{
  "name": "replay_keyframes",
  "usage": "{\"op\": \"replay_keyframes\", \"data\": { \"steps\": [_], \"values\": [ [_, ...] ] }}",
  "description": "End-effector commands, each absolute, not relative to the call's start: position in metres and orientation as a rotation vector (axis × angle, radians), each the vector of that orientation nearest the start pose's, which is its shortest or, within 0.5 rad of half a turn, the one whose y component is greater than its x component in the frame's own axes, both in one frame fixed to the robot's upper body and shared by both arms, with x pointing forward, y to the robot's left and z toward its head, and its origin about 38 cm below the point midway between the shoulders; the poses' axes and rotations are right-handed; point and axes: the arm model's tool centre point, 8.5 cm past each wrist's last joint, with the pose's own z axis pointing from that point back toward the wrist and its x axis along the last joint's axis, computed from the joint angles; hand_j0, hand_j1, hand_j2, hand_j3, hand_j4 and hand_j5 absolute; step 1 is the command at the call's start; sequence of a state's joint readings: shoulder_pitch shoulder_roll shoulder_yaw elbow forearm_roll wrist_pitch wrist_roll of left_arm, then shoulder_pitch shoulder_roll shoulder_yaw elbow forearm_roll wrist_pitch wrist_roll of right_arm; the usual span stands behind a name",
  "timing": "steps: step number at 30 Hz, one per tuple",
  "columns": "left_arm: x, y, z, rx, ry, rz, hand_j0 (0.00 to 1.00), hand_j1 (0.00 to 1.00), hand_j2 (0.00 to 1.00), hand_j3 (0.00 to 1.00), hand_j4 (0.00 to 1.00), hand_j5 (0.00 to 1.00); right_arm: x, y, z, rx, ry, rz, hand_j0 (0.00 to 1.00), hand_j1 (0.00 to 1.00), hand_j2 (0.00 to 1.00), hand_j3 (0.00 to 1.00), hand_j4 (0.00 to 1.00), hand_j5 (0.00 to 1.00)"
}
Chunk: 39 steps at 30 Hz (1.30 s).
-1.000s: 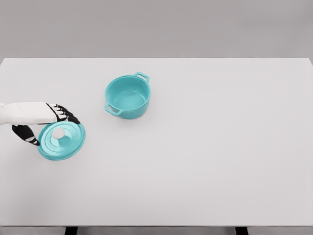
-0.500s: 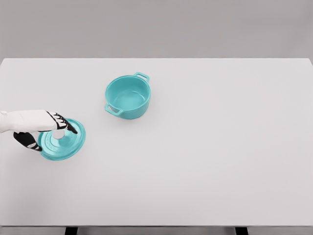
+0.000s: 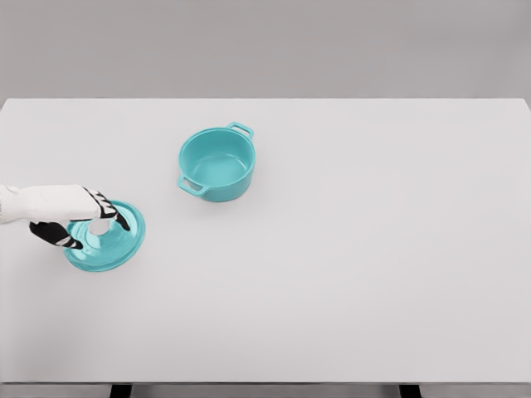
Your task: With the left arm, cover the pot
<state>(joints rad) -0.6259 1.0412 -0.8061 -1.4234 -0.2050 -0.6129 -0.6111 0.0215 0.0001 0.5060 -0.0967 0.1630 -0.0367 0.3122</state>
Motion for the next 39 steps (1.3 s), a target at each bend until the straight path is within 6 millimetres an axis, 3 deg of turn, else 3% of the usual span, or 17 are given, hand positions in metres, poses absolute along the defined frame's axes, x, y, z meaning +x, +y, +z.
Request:
{"op": "replay_keyframes", "data": {
  "steps": [1,8,12,27,31,39],
  "values": [
    [0.3967,0.3702,0.1742,0.189,-1.087,-2.106,0.79,0.79,0.79,0.79,0.79,0.79,0.0033,-0.2321,-0.2619,0.253,0.023,0.678,1.00,1.00,1.00,1.00,1.00,1.00],
    [0.3988,0.3644,0.1719,0.189,-1.092,-2.118,0.79,0.79,0.79,0.79,0.79,0.79,0.0033,-0.2322,-0.2619,0.252,0.023,0.678,1.00,1.00,1.00,1.00,1.00,1.00],
    [0.3991,0.3657,0.1714,0.191,-1.088,-2.115,0.72,0.72,0.72,0.72,0.72,0.72,0.0033,-0.2321,-0.2619,0.253,0.023,0.678,1.00,1.00,1.00,1.00,1.00,1.00],
    [0.4002,0.3683,0.1706,0.193,-1.085,-2.105,0.71,0.71,0.71,0.71,0.71,0.71,0.0033,-0.2321,-0.2619,0.253,0.023,0.678,1.00,1.00,1.00,1.00,1.00,1.00],
    [0.4002,0.3683,0.1706,0.193,-1.085,-2.105,0.60,0.60,0.60,0.60,0.60,0.60,0.0023,-0.2321,-0.2619,0.254,0.025,0.678,1.00,1.00,1.00,1.00,1.00,1.00],
    [0.4002,0.3683,0.1705,0.194,-1.084,-2.106,0.58,0.58,0.58,0.58,0.58,0.58,0.0033,-0.2321,-0.2619,0.253,0.023,0.678,1.00,1.00,1.00,1.00,1.00,1.00]
  ]
}}
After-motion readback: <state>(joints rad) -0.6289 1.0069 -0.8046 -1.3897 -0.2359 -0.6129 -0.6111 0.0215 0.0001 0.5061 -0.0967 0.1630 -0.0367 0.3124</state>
